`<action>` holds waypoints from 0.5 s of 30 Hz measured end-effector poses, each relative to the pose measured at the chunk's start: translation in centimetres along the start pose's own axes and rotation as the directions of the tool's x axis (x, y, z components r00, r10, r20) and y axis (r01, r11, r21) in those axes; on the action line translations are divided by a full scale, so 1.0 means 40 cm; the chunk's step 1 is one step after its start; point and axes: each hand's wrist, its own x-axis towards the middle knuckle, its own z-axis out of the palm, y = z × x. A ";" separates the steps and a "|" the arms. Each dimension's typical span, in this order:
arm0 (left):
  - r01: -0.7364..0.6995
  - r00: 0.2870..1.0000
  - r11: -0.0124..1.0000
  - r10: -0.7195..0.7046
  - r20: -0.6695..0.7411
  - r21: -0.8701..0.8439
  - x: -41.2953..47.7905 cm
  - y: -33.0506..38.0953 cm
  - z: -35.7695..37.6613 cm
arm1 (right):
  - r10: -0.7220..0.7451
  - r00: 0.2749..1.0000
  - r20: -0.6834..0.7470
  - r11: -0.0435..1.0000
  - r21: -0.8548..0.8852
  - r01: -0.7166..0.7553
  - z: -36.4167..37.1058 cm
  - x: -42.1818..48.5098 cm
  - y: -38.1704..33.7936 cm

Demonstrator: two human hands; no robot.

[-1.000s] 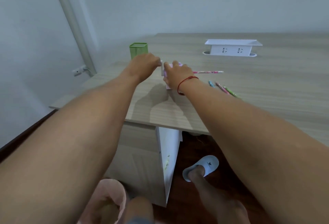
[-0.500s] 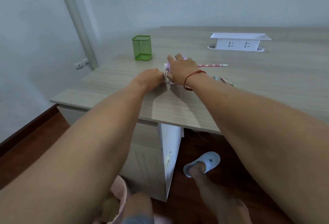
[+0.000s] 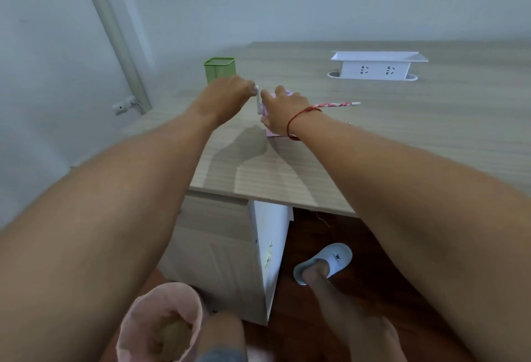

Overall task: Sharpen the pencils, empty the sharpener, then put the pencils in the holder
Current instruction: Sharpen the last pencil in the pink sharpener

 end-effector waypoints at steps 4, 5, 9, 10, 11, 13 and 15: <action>-0.047 0.999 0.999 0.047 -0.016 0.003 -0.060 0.023 0.018 | 0.009 0.999 0.031 0.999 0.031 -0.009 -0.008 0.007 -0.002; -0.058 0.998 0.998 0.058 0.009 -0.011 -0.078 0.034 0.028 | 0.008 0.999 0.035 0.999 0.035 -0.009 -0.009 0.010 0.000; 0.018 0.977 0.999 -0.009 0.211 -0.043 -0.098 0.063 0.091 | -0.030 0.999 0.025 0.999 0.044 0.029 0.005 0.018 0.007; 0.027 0.966 1.000 -0.025 0.256 -0.003 -0.080 0.063 0.102 | -0.037 0.999 0.022 0.998 0.044 0.036 0.008 0.020 0.008; 0.038 0.959 0.999 -0.043 0.280 0.024 -0.062 0.061 0.107 | -0.039 0.999 0.025 0.998 0.049 0.037 0.011 0.020 0.009; 0.075 0.959 0.997 -0.078 0.271 0.021 -0.025 0.048 0.119 | -0.030 0.999 0.012 0.998 0.062 0.029 0.014 0.018 0.011; 0.105 0.963 0.995 -0.102 0.250 0.003 -0.011 0.037 0.140 | -0.017 1.000 0.001 0.998 0.068 0.017 0.010 0.015 0.012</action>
